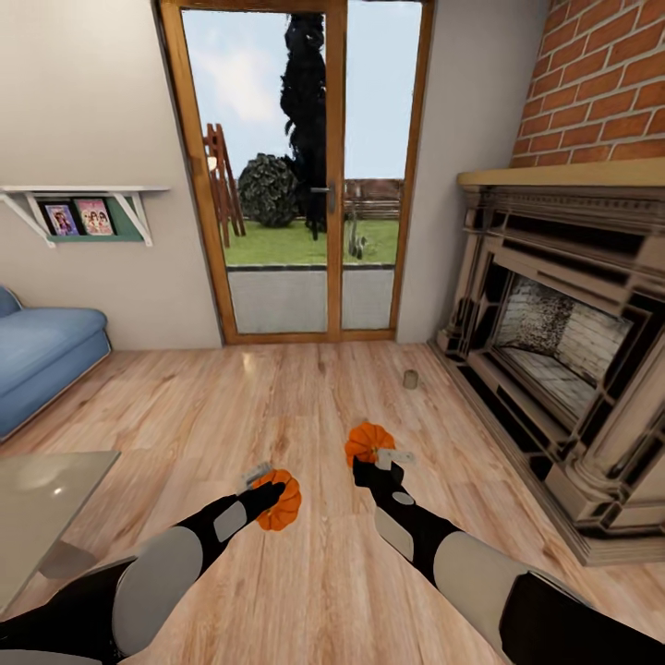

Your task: Place each of the two pumpkins and all three candles from the living room inside a cabinet in the living room (use any cabinet), then make sure every cabinet is closed, and position the cauldron so it is next to a table in the living room.

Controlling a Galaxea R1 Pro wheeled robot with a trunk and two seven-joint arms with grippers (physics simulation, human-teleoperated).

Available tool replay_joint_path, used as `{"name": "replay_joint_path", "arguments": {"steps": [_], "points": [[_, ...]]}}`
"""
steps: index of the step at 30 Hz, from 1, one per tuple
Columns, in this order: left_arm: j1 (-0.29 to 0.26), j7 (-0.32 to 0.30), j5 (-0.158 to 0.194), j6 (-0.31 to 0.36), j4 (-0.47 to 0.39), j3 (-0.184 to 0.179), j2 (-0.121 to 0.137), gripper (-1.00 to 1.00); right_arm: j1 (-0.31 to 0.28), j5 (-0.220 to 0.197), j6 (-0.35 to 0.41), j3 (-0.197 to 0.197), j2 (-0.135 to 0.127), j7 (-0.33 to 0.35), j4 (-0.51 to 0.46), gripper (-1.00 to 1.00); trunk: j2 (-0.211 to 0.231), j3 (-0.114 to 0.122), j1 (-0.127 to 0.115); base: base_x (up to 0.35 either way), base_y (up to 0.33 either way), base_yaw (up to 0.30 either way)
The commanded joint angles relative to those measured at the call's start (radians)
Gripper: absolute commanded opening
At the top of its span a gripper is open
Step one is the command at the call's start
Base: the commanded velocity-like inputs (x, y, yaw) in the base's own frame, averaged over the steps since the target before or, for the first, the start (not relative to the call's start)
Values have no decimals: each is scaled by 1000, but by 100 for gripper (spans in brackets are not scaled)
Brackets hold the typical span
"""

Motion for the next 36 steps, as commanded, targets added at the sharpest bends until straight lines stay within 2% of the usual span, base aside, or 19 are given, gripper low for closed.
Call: {"name": "replay_joint_path", "arguments": {"steps": [1, 10, 22, 24, 25, 27, 28, 36], "points": [[0, -1, 10, 5, -1, 0, 0, -100, -1, -10, -4, 9, 0, -5, 0, -100, 7, 4, -4, 0, 0, 117], [0, -1, 10, 5, -1, 0, -1, -100, 0, -10, -3, 9, 0, -5, 1, -100, 70, 45, -39, 0, 0, 119], [0, -1, 7, 5, -1, -1, -1, -100, 0, -9, -3, 3, -2, -9, 7, -100, 154, 84, -85, 0, 0, 13], [0, 0, -19, 5, -1, -1, -1, -100, 0, -10, -2, 0, -5, -10, 25, -100, 168, 90, -92, 0, 0, 0], [1, 2, -45, 5, -1, -1, -2, -100, 0, -10, -3, 0, -4, -10, 55, -100, 175, 93, -96, 0, 0, 0], [15, 7, -64, 1, -1, 0, 2, -100, 0, -11, -3, 0, -4, -11, 94, -100, 189, 99, -104, 0, 0, 0], [40, 10, -70, -1, -1, 0, 3, -100, 0, -11, -4, 0, -4, -10, 112, -100, 196, 103, -108, 0, 0, 0], [119, 12, -75, -17, -1, 1, 8, -100, 9, -11, -4, 2, -3, -9, 131, -100, 252, 128, -138, 0, 0, 0]]}}
